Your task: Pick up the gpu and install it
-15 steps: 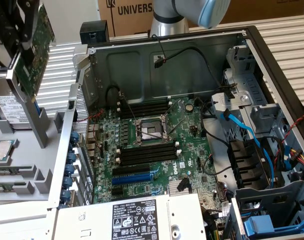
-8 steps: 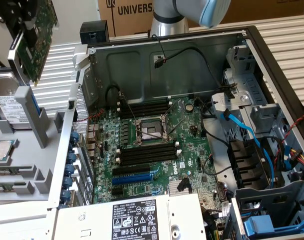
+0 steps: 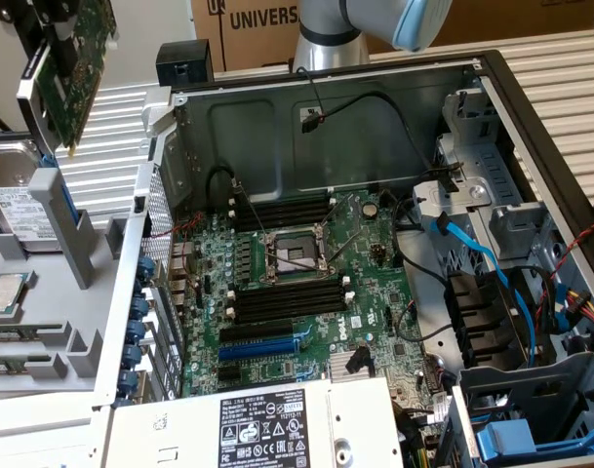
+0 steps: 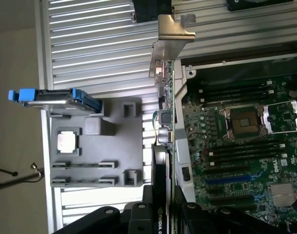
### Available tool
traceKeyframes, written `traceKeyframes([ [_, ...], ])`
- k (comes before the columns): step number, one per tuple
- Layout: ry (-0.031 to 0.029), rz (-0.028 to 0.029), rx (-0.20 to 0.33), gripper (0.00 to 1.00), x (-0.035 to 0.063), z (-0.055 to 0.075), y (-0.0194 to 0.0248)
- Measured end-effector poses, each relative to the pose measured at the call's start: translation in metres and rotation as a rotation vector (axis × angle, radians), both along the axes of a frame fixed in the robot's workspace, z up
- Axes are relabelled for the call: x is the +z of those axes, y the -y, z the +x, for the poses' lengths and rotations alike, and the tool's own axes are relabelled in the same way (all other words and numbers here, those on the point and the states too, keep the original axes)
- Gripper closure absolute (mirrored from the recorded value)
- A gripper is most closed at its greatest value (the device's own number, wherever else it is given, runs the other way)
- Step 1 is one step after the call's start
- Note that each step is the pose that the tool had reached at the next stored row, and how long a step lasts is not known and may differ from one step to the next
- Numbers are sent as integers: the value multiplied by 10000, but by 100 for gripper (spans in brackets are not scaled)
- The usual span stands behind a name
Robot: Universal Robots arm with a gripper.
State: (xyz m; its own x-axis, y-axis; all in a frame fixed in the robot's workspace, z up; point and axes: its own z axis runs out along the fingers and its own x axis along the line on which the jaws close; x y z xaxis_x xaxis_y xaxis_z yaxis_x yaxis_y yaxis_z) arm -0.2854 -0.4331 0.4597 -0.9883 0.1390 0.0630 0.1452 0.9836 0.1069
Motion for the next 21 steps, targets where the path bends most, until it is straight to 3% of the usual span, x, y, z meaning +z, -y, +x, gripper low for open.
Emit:
traceKeyframes([
  [3,-116,1,1,73,4,77,6],
  [9,-122,-1,2,73,5,101,6],
  [16,-224,2,-1,73,4,379,7],
  [21,-369,0,0,73,5,568,12],
])
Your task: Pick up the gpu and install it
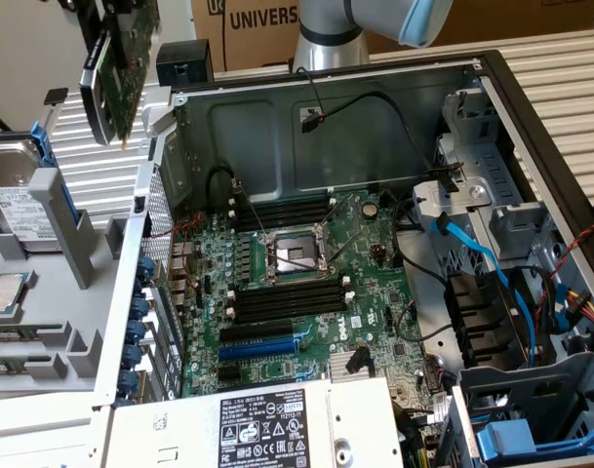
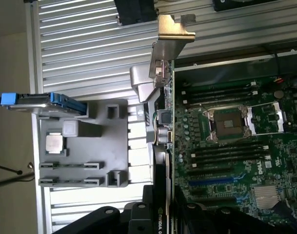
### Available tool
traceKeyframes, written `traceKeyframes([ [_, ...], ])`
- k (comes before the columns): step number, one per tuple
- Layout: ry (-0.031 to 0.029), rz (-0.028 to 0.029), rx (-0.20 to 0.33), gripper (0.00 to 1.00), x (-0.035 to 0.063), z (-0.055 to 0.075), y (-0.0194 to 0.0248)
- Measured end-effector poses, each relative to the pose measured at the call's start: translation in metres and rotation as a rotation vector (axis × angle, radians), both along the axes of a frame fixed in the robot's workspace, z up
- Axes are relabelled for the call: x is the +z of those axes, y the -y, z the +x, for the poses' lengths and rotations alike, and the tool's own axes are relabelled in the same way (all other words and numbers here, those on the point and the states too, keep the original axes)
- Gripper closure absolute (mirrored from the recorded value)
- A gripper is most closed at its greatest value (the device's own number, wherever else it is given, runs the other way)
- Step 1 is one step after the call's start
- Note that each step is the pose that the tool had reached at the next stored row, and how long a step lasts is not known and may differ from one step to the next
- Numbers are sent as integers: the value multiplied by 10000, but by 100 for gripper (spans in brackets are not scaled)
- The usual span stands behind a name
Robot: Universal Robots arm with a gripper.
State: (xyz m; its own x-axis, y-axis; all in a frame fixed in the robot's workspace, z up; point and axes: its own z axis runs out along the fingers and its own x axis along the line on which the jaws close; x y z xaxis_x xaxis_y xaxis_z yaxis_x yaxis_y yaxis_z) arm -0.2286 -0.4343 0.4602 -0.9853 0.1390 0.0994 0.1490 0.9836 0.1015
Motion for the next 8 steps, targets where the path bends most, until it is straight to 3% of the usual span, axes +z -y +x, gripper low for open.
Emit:
traceKeyframes([
  [3,-76,1,2,73,-1,116,3],
  [8,-99,-6,3,73,-9,344,8],
])
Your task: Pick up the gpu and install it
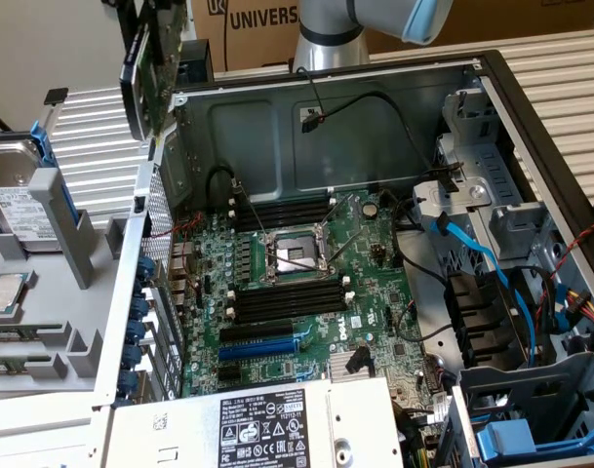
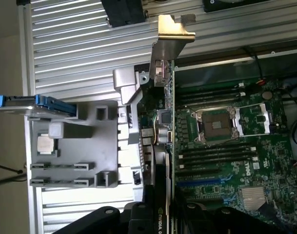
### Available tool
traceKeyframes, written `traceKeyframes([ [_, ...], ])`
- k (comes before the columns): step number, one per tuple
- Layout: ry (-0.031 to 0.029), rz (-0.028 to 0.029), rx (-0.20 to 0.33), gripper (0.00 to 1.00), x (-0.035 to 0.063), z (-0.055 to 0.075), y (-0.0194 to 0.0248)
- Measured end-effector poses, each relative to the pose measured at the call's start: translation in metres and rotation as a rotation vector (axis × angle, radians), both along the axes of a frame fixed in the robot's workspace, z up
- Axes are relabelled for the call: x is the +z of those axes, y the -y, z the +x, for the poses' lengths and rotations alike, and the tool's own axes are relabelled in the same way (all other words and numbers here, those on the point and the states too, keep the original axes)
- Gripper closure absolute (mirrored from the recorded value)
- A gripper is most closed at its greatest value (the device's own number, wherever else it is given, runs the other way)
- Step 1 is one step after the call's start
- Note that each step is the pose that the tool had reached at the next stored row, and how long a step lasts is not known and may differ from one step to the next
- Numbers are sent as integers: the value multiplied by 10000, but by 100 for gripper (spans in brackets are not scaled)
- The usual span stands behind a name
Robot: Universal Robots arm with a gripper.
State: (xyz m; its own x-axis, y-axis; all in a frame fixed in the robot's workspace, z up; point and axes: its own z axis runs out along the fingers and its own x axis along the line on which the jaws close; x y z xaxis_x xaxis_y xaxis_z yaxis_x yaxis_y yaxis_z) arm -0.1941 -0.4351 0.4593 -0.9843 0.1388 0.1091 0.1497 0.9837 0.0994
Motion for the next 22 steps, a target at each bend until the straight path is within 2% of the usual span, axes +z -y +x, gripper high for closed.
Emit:
traceKeyframes([
  [11,0,-15,3,73,-181,483,6],
  [22,100,-15,12,73,-367,654,12],
])
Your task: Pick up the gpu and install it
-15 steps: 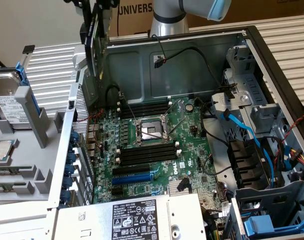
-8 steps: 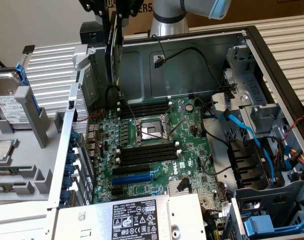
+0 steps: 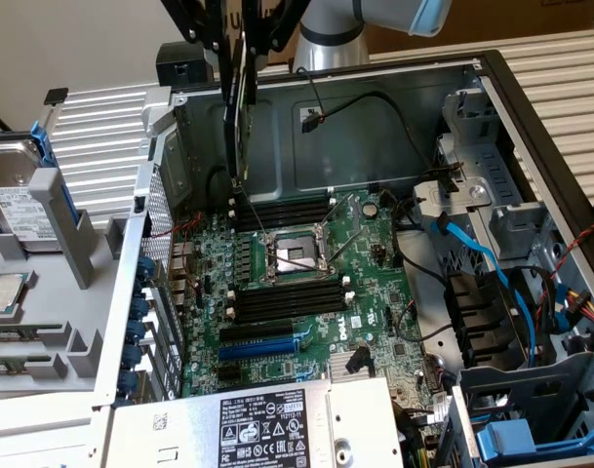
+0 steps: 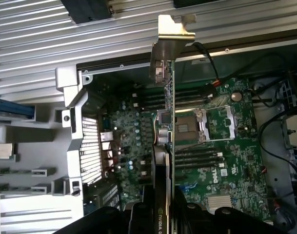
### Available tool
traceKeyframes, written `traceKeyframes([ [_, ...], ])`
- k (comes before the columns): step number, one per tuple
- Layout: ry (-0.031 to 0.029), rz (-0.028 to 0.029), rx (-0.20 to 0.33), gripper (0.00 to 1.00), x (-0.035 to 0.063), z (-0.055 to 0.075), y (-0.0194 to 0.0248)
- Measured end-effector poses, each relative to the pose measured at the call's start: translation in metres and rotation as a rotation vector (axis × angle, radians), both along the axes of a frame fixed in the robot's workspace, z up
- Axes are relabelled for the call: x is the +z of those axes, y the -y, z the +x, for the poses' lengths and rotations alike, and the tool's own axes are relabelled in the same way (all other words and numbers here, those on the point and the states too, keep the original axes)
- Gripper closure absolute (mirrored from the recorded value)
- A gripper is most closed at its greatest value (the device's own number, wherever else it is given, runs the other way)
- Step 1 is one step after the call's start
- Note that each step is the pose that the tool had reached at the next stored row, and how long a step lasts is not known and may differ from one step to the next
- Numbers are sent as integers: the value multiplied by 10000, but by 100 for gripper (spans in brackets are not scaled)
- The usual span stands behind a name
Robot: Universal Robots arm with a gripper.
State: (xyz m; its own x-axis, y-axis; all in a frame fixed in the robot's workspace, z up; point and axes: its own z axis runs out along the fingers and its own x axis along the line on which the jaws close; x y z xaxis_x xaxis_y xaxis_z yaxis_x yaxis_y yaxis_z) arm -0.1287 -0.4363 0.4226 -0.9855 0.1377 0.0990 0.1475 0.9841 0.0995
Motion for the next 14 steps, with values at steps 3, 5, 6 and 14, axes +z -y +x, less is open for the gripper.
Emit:
traceKeyframes([
  [3,23,2,0,73,-38,39,4],
  [5,21,1,-1,73,-38,40,4],
  [6,21,1,-1,73,-38,40,5],
  [14,22,2,0,73,-38,41,5],
])
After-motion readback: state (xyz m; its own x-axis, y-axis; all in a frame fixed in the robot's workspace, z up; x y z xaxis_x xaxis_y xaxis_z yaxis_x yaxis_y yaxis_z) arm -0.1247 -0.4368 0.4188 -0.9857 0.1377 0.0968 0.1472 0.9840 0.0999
